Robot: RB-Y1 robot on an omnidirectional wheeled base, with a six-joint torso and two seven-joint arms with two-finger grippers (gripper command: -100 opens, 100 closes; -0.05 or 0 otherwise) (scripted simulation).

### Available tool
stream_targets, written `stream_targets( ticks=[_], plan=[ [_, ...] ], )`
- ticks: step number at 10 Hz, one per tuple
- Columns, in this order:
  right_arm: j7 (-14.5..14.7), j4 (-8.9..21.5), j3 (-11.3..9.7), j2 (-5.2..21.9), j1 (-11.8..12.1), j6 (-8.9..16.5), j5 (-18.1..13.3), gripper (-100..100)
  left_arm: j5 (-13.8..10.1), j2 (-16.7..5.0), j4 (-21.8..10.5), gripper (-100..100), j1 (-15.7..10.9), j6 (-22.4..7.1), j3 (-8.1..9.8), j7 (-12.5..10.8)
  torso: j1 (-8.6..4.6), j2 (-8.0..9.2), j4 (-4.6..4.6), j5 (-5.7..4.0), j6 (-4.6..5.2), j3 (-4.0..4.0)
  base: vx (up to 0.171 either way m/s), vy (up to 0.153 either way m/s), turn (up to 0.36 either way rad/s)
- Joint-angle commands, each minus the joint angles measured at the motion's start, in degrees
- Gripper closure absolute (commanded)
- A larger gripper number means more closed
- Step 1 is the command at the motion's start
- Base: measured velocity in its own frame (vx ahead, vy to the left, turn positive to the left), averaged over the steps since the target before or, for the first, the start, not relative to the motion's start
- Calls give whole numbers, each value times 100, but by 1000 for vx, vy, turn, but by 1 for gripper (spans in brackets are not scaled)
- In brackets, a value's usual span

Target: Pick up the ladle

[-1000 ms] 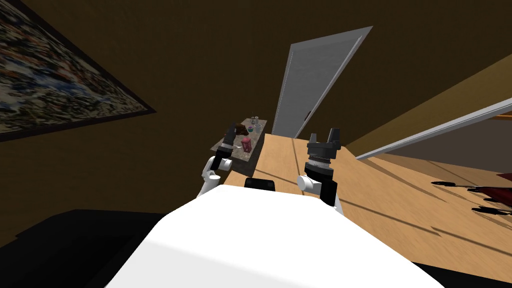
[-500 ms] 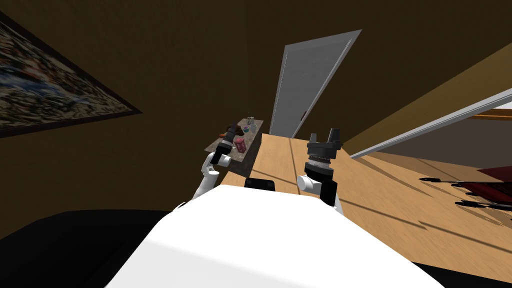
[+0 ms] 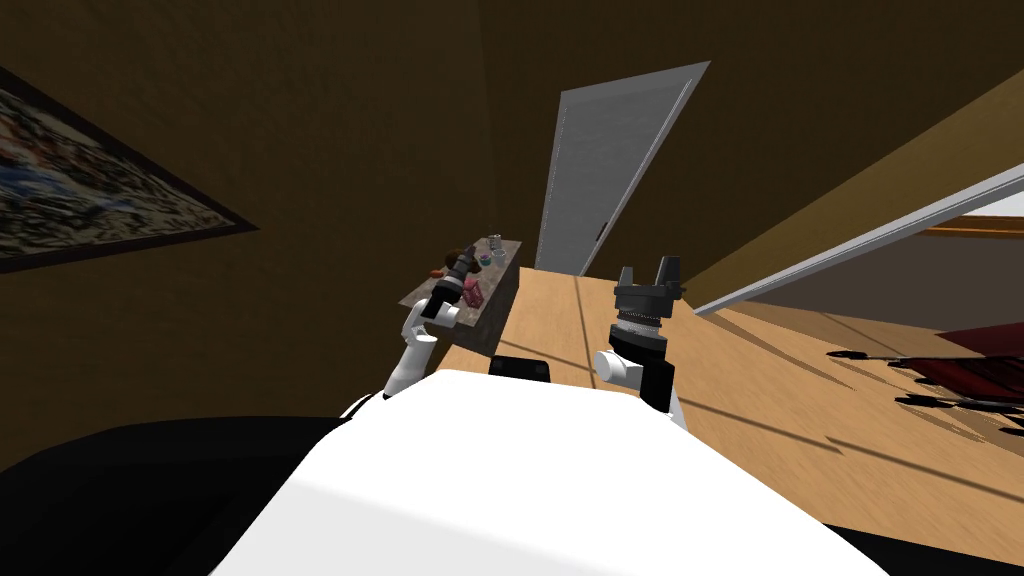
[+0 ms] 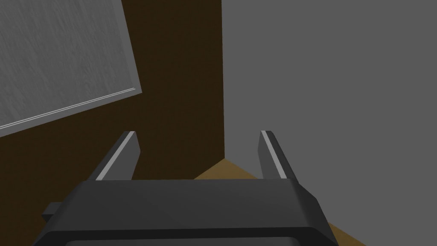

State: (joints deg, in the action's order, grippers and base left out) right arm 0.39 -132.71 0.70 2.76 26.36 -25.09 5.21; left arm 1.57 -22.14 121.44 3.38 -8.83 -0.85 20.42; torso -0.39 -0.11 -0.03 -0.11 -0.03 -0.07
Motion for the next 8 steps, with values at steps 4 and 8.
stream_targets(
  ticks=[4, 8],
  plan=[
    [0, 0, 0, 0, 0, 0, 0, 0, -88, -188, -128, -100, -141, -639, 136, 239, 7, 2, 0, 2, -1, 1, 33, -73, -14],
    [0, 0, 1, 1, 0, 0, 0, 0, -205, -431, -394, -100, -407, -1299, 366, 671, 26, 7, 2, 5, -2, 4, 43, -69, -26]
  ],
)
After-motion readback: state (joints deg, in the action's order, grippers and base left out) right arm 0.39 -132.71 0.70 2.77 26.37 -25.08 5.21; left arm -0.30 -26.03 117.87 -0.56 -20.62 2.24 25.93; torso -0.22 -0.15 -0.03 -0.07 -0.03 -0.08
